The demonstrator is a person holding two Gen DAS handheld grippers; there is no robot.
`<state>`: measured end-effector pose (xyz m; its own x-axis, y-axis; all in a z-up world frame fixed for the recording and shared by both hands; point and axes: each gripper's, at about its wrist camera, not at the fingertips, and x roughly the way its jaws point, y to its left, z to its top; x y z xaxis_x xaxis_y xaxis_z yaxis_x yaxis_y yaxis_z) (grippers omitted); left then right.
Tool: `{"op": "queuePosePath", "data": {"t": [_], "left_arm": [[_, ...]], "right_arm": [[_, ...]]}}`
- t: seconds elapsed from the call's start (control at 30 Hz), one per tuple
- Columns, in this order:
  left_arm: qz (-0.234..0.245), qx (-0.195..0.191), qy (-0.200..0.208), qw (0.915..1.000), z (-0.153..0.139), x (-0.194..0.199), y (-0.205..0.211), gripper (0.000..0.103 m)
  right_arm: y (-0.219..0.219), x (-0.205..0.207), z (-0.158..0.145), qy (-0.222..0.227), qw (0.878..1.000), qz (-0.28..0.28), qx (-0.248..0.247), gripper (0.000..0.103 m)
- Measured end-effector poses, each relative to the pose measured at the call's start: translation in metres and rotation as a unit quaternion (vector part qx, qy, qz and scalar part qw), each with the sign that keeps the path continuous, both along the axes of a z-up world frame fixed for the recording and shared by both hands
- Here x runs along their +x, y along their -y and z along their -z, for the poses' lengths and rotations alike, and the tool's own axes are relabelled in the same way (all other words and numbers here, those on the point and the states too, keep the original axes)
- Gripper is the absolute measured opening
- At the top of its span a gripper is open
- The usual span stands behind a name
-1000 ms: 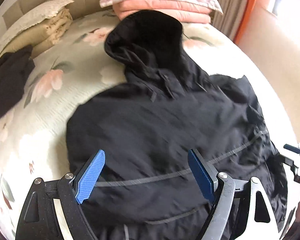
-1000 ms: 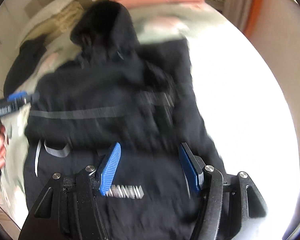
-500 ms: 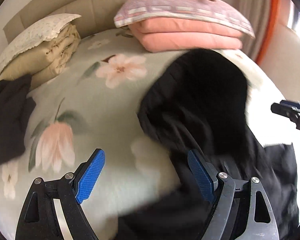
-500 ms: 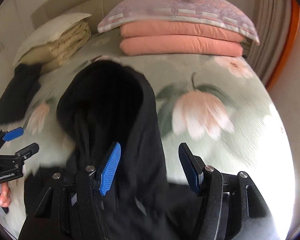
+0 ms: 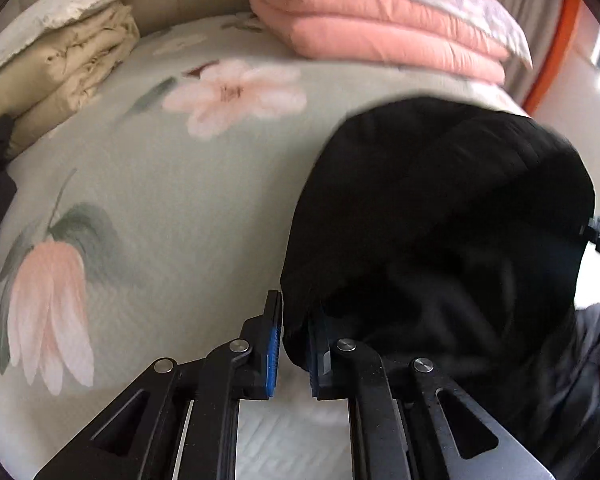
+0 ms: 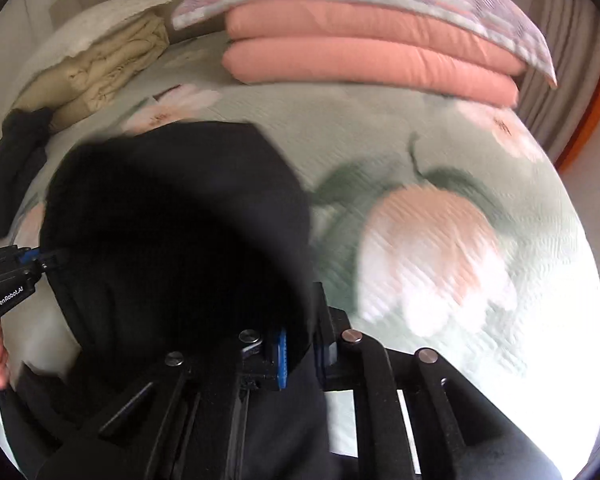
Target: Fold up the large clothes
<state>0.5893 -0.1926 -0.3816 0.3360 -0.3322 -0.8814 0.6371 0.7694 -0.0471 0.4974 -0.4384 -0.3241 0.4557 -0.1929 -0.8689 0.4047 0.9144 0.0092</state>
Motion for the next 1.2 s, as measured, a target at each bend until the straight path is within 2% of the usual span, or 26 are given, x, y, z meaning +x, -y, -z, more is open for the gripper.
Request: {"op": "queuePosePath", "data": {"t": [0.07,0.13,0.17,0.23,0.33,0.4,0.47,0.57,0.63,0.7,0.77,0.8,0.9,0.97,1.03,1.07,1.13,1.2], "left_arm": [[0.003,0.015,-0.009,0.9998,0.013,-0.004,-0.001,0.013],[0.011,0.024,0.005,0.9996,0.009,-0.009,-0.001,0.015],[0.017,0.03,0.002,0.9994,0.008,-0.009,-0.001,0.02],[0.042,0.047,0.004,0.998,0.001,-0.016,-0.009,0.029],[0.091,0.038,0.005,0.9951,-0.023,-0.032,-0.034,0.031],[0.114,0.024,0.022,0.993,-0.046,-0.041,-0.046,0.031],[0.133,-0.001,0.042,0.9903,-0.073,-0.048,-0.046,0.031],[0.122,-0.047,0.06,0.9896,-0.102,-0.044,-0.022,0.042],[0.108,-0.061,0.072,0.9897,-0.11,-0.038,0.001,0.046],[0.092,-0.068,0.068,0.9911,-0.107,-0.028,0.025,0.046],[0.078,-0.047,0.03,0.9954,-0.083,-0.015,0.049,0.045],[0.074,-0.031,0.012,0.9967,-0.069,-0.011,0.057,0.046],[0.066,0.018,-0.031,0.9972,-0.021,-0.008,0.06,0.048],[0.06,0.016,-0.063,0.9961,0.001,-0.008,0.052,0.05],[0.057,-0.001,-0.065,0.9962,0.007,-0.012,0.044,0.051],[0.06,0.002,-0.06,0.9964,0.006,-0.014,0.045,0.051],[0.06,0.008,-0.055,0.9967,0.002,-0.018,0.045,0.053],[0.062,-0.006,-0.062,0.9961,-0.008,-0.015,0.036,0.053]], "right_arm": [[0.008,-0.007,0.024,-0.026,1.0,0.005,0.015,0.008],[0.0,-0.007,0.037,-0.042,0.999,-0.005,-0.009,0.008],[-0.003,-0.008,0.036,-0.046,0.999,-0.008,-0.022,0.008],[-0.001,-0.011,0.03,-0.052,0.998,-0.014,-0.016,0.009],[-0.001,-0.03,0.005,-0.048,0.998,-0.044,-0.004,0.014],[-0.006,-0.045,-0.02,-0.029,0.998,-0.06,-0.006,0.019],[-0.016,-0.049,-0.048,0.001,0.997,-0.076,-0.01,0.019],[-0.036,-0.028,-0.076,0.041,0.995,-0.082,-0.03,0.019],[-0.048,-0.002,-0.081,0.053,0.995,-0.081,-0.033,0.019],[-0.055,0.023,-0.076,0.054,0.995,-0.085,-0.027,0.018],[-0.061,0.046,-0.055,0.02,0.995,-0.086,-0.034,0.014],[-0.059,0.056,-0.038,-0.002,0.996,-0.092,-0.016,0.013],[-0.051,0.06,0.001,-0.057,0.995,-0.081,0.005,0.01],[-0.041,0.053,0.028,-0.078,0.994,-0.071,0.028,0.005],[-0.039,0.045,0.039,-0.066,0.995,-0.069,0.034,0.002],[-0.042,0.044,0.04,-0.066,0.995,-0.071,0.027,0.002],[-0.046,0.044,0.039,-0.072,0.994,-0.075,0.012,0.002],[-0.047,0.041,0.029,-0.076,0.993,-0.087,0.019,0.003]]}}
